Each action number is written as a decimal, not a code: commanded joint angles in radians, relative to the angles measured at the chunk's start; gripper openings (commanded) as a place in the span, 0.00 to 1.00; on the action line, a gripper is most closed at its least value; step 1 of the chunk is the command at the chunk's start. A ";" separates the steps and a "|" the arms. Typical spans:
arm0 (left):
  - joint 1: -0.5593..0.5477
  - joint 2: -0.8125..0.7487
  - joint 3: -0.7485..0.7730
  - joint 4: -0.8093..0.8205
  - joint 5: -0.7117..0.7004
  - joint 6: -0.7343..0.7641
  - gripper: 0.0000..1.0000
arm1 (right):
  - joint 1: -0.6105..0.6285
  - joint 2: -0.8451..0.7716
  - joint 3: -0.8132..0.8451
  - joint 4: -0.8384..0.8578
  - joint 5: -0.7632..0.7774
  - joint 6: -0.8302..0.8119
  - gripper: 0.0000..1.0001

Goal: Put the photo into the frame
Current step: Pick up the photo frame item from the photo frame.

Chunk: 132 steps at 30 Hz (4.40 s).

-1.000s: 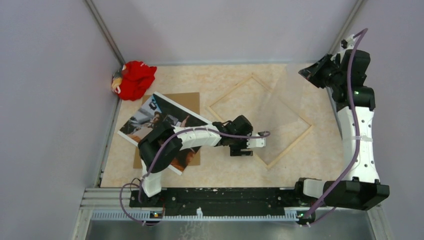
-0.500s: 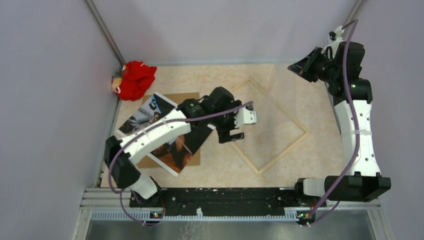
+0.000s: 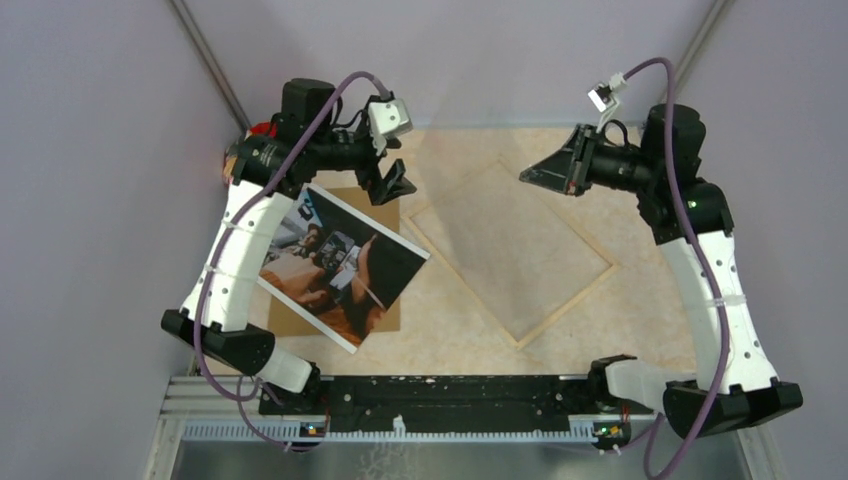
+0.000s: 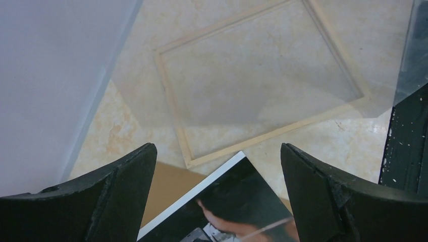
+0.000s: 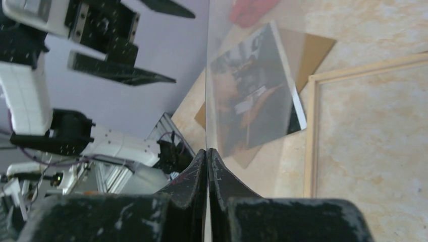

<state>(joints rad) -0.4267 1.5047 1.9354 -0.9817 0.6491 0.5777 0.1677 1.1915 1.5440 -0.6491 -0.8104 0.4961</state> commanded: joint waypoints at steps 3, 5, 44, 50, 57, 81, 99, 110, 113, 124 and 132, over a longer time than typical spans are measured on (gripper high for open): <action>0.162 -0.008 -0.006 -0.119 0.249 0.123 0.99 | 0.072 -0.084 -0.082 0.070 -0.151 -0.105 0.00; 0.221 -0.004 -0.029 -0.163 0.299 0.206 0.99 | 0.114 -0.085 -0.099 0.068 -0.149 -0.137 0.00; 0.290 0.249 -0.212 -0.431 0.470 0.555 0.00 | 0.232 -0.026 -0.265 0.082 0.142 -0.294 0.70; 0.376 0.296 -0.225 -0.395 0.473 0.528 0.00 | 0.031 -0.109 -0.389 0.171 0.207 -0.165 0.98; 0.390 0.225 -0.372 -0.167 0.410 0.409 0.00 | -0.057 -0.199 -0.594 0.163 0.327 -0.076 0.99; 0.390 0.174 -0.502 -0.006 0.306 0.377 0.00 | -0.160 -0.037 -0.972 0.656 0.179 0.062 0.99; 0.391 0.228 -0.472 0.009 0.304 0.345 0.00 | -0.088 0.274 -1.153 1.303 -0.044 0.295 0.91; 0.381 0.267 -0.476 0.109 0.203 0.219 0.02 | -0.050 0.223 -1.192 1.536 -0.074 0.456 0.33; 0.374 0.294 -0.462 0.124 0.168 0.177 0.14 | -0.050 0.142 -1.165 1.417 -0.037 0.434 0.00; 0.289 0.297 -0.508 0.191 0.047 0.158 0.98 | -0.127 -0.263 -0.889 0.621 0.285 0.281 0.00; 0.163 0.281 -0.579 0.319 -0.097 0.157 0.98 | -0.273 -0.310 -0.685 0.326 0.385 0.257 0.00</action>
<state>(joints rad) -0.2256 1.8019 1.3251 -0.7486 0.6193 0.7319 -0.0772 0.9131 0.7635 -0.1478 -0.5068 0.7776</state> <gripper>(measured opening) 0.985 0.005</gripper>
